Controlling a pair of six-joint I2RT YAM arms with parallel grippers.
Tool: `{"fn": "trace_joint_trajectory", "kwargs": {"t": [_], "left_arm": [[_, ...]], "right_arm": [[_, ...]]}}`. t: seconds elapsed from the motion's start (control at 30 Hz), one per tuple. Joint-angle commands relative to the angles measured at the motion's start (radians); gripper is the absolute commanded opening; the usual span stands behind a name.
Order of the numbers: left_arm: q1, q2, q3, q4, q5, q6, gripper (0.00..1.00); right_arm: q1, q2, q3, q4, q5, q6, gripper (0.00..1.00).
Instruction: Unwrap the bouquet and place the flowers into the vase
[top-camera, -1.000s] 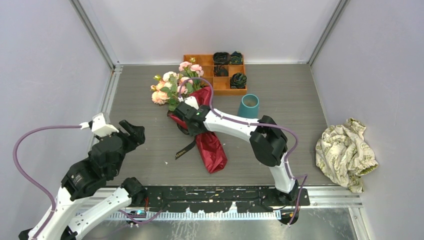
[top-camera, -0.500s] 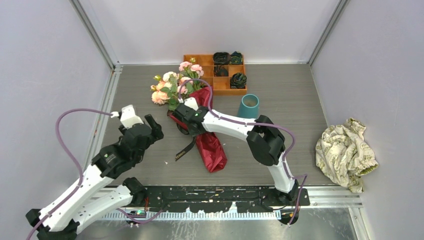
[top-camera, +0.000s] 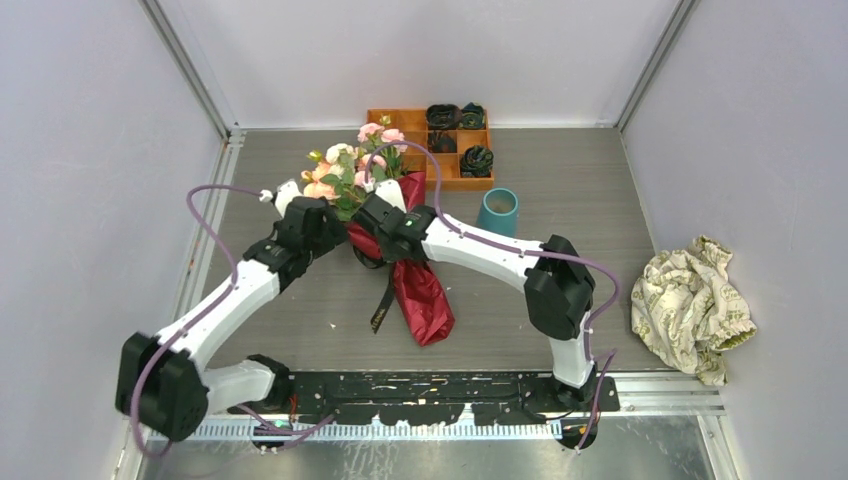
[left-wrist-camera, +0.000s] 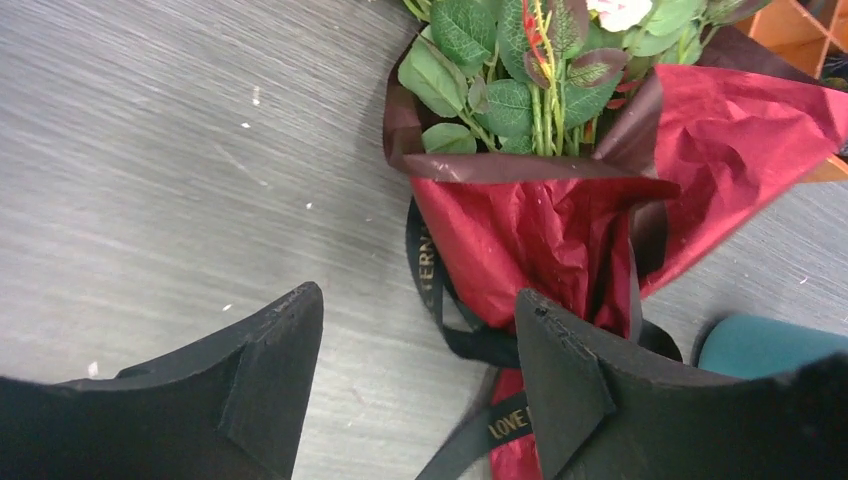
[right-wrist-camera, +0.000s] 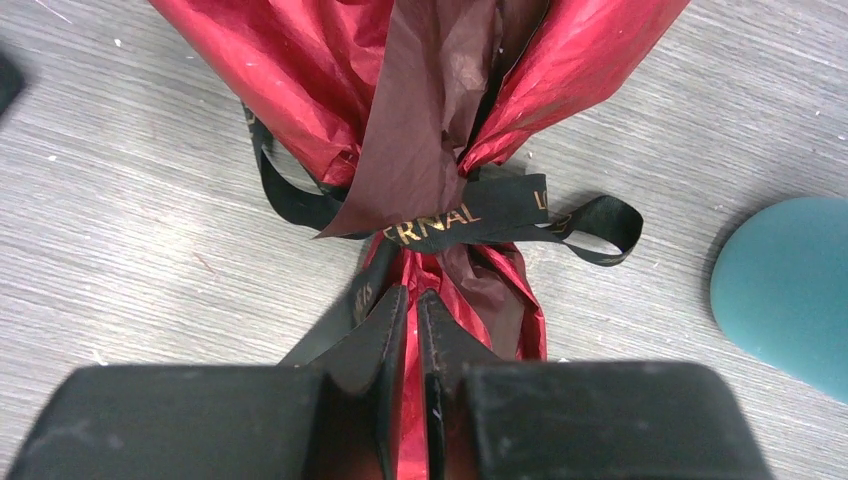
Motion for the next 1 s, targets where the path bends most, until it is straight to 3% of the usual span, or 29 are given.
{"fn": "trace_joint_trajectory", "kwargs": {"t": [0.0, 0.07, 0.2, 0.3, 0.97], "left_arm": [[0.055, 0.137, 0.012, 0.213, 0.193, -0.014, 0.7], [0.062, 0.217, 0.033, 0.249, 0.236, -0.014, 0.68], [0.063, 0.33, 0.088, 0.286, 0.285, -0.016, 0.66], [0.065, 0.385, 0.119, 0.297, 0.291, -0.012, 0.66], [0.129, 0.555, 0.128, 0.357, 0.377, -0.01, 0.63]], "right_arm": [[-0.005, -0.079, -0.01, 0.033, 0.014, 0.006, 0.15], [-0.005, -0.097, -0.015, 0.037, 0.002, 0.004, 0.17], [-0.004, -0.084, -0.002, 0.005, -0.047, -0.013, 0.38], [0.007, -0.077, -0.033, 0.034, -0.071, -0.003, 0.45], [0.016, 0.087, 0.033, 0.063, -0.096, -0.002, 0.34]]}}
